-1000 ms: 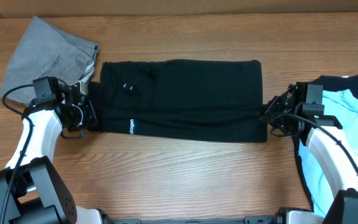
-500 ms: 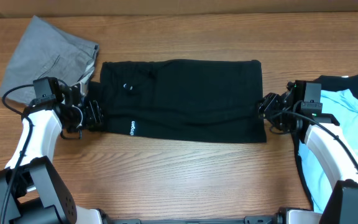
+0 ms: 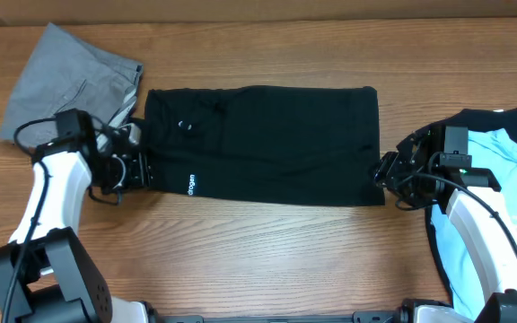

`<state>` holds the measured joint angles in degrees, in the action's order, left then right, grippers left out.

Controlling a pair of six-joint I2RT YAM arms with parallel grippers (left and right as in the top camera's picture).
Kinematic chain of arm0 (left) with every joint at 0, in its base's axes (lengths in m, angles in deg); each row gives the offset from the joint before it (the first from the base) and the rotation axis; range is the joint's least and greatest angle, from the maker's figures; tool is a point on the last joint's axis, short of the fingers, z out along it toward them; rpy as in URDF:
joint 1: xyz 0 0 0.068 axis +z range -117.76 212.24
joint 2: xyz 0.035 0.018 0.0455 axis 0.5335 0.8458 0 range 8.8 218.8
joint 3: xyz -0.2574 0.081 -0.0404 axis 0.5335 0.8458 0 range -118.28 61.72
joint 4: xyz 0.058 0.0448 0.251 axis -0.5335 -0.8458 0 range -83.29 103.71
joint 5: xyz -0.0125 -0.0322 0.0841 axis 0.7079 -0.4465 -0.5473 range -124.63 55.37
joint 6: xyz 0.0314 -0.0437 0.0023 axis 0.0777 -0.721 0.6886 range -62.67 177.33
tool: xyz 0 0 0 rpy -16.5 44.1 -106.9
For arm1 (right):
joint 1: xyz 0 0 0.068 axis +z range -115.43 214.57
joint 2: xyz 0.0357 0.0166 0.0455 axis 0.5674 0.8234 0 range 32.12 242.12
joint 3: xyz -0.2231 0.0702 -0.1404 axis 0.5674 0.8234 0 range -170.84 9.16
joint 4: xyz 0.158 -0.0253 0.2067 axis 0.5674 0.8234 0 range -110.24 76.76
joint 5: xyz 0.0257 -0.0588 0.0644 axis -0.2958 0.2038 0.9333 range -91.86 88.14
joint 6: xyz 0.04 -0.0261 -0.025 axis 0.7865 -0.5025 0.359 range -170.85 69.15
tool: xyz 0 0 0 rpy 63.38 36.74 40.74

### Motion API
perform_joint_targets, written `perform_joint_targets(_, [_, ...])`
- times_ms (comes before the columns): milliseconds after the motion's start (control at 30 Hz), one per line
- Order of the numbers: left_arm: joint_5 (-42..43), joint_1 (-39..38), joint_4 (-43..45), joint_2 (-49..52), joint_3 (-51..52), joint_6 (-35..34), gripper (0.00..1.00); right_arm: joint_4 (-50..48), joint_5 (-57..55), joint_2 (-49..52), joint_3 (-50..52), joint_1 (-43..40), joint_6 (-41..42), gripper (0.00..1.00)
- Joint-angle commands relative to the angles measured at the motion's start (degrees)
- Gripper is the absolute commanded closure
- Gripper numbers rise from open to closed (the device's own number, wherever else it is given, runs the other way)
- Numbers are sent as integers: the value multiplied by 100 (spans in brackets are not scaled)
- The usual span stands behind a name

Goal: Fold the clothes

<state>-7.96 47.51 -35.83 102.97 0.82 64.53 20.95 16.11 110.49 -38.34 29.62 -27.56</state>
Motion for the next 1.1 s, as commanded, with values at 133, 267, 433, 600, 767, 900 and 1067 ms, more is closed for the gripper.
perform_joint_targets(133, [-83, -702, 479, 70, -28, 417, 75, 197, -81, 431, -55, -44, -59, 42])
perform_joint_targets(267, [-721, -874, 669, 271, -22, 219, 76, 68, -76, 973, -33, -44, -57, 42])
perform_joint_targets(433, [-1488, -874, 529, 590, -22, -424, 82, -286, -245, 1414, -33, -44, -61, 44])
perform_joint_targets(600, [-2103, -833, 166, 916, -22, -621, 85, -37, -855, 1456, -35, -44, -57, 94])
perform_joint_targets(767, [-2625, -717, 26, 1180, -22, -874, 84, 304, -1504, 1456, -37, -44, 94, 96])
perform_joint_targets(900, [-2682, -599, -76, 1187, -24, -914, 84, 643, -1521, 1451, -138, -46, 101, 96])
perform_joint_targets(1067, [-2719, -389, -407, 1180, -57, -990, 85, 1362, -1731, 1298, -332, -46, 402, 96])
